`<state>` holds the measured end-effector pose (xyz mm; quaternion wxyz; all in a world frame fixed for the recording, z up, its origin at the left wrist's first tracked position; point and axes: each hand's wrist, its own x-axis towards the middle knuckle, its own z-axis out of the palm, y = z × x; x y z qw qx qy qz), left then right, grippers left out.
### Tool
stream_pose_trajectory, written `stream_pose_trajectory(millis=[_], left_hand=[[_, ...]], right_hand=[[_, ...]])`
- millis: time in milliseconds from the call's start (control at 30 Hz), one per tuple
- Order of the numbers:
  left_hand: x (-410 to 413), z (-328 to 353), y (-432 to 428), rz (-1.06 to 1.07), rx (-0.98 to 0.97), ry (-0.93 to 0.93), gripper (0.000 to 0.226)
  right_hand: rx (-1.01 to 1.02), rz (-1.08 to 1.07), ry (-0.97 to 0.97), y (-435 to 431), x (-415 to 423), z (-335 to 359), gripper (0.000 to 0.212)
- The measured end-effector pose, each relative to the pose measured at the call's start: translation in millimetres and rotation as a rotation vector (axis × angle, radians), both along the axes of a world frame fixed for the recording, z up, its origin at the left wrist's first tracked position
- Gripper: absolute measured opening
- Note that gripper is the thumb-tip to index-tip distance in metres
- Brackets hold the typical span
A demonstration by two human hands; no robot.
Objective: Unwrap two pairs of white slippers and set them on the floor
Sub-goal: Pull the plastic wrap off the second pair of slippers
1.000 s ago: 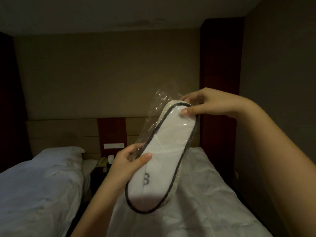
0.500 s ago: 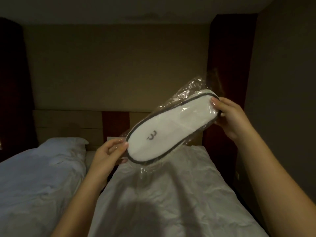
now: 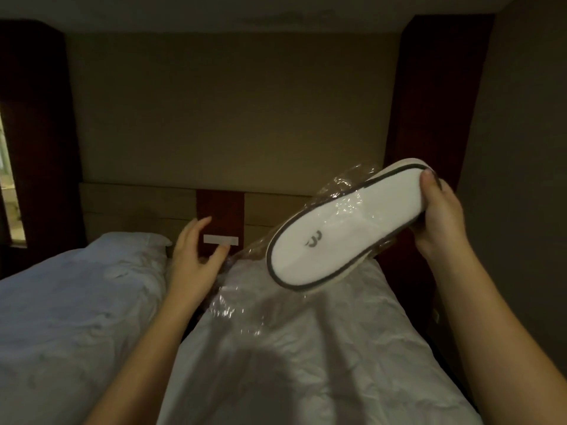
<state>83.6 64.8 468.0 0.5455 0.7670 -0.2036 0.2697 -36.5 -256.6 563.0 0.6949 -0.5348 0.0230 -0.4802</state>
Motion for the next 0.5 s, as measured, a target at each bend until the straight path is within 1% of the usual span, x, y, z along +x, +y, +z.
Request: stream_pose_trajectory(millis=[33, 100, 167, 200, 267, 333, 433, 500], left_hand=[[-4, 5, -4, 0.01, 0.032, -0.068, 0.049], [-12, 16, -16, -0.108, 0.076, -0.083, 0.044], [-19, 23, -28, -0.273, 0.135, -0.016, 0.036], [-21, 25, -33, -0.337, 0.143, 0.011, 0.028], [-22, 25, -39, -0.389, 0.112, 0.055, 0.014], [-19, 17, -38, -0.407, 0.105, 0.105, 0.008], [-12, -2, -33, -0.445, 0.175, 0.194, 0.008], [-8, -9, -31, -0.473, 0.175, 0.25, 0.015]], right_hand=[[-0.007, -0.001, 0.013, 3, 2, -1, 0.019], [-0.012, 0.005, 0.033, 7, 7, -3, 0.023], [-0.028, 0.011, 0.048, 11, 10, -4, 0.021], [-0.036, 0.015, 0.05, 13, 11, -4, 0.018], [-0.035, 0.008, 0.042, 11, 10, -3, 0.016], [-0.029, -0.028, 0.039, 6, 8, -1, 0.019], [0.009, -0.077, 0.008, -5, 6, 1, 0.032], [0.047, -0.097, -0.007, -9, 6, 2, 0.038]])
